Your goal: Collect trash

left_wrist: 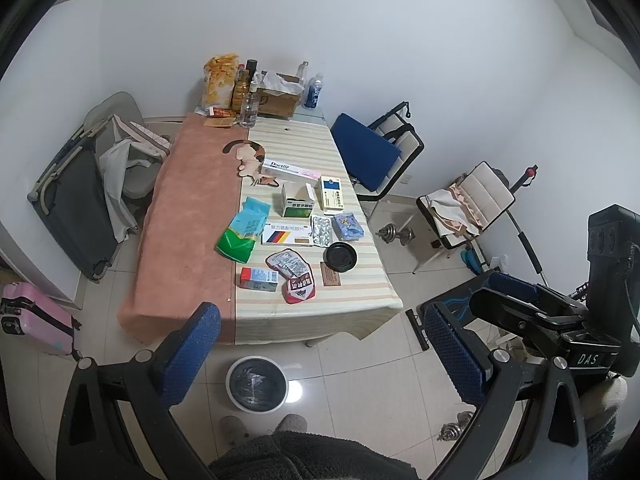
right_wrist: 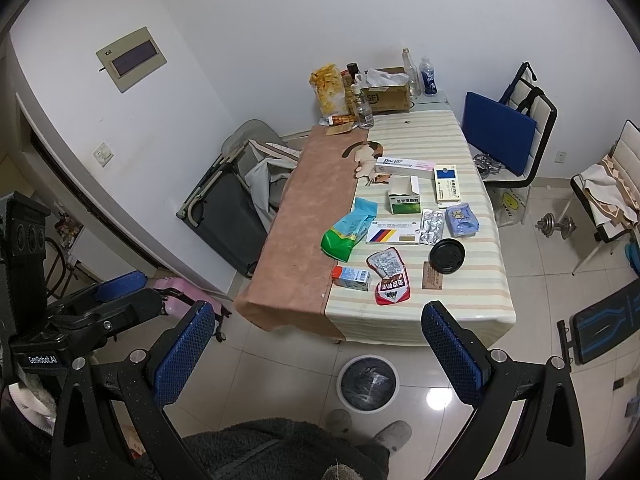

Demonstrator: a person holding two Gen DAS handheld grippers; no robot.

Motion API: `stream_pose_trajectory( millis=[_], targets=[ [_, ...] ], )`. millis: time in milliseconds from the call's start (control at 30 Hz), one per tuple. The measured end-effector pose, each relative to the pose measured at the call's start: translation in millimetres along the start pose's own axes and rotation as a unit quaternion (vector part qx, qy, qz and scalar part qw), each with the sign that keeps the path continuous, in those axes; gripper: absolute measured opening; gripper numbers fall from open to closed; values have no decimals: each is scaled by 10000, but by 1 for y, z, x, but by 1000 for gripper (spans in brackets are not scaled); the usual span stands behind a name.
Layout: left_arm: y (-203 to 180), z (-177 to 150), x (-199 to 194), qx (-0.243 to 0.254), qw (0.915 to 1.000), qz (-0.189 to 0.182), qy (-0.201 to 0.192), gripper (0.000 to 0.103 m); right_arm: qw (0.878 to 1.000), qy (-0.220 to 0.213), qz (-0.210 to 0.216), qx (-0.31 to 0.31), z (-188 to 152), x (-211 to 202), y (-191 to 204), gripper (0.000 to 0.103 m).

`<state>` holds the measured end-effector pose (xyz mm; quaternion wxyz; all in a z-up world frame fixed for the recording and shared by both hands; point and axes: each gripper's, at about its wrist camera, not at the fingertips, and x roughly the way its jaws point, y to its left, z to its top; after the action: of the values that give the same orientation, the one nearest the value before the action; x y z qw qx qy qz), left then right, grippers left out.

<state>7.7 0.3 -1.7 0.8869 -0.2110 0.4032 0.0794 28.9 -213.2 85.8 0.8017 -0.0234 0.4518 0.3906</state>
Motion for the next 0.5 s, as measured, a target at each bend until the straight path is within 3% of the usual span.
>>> stream_pose_trajectory(
  millis=[500],
  targets=[
    [0, 4, 6, 31, 10000, -57, 67, 103, 10000, -1, -11, 84, -2, 3, -2, 103]
  ],
)
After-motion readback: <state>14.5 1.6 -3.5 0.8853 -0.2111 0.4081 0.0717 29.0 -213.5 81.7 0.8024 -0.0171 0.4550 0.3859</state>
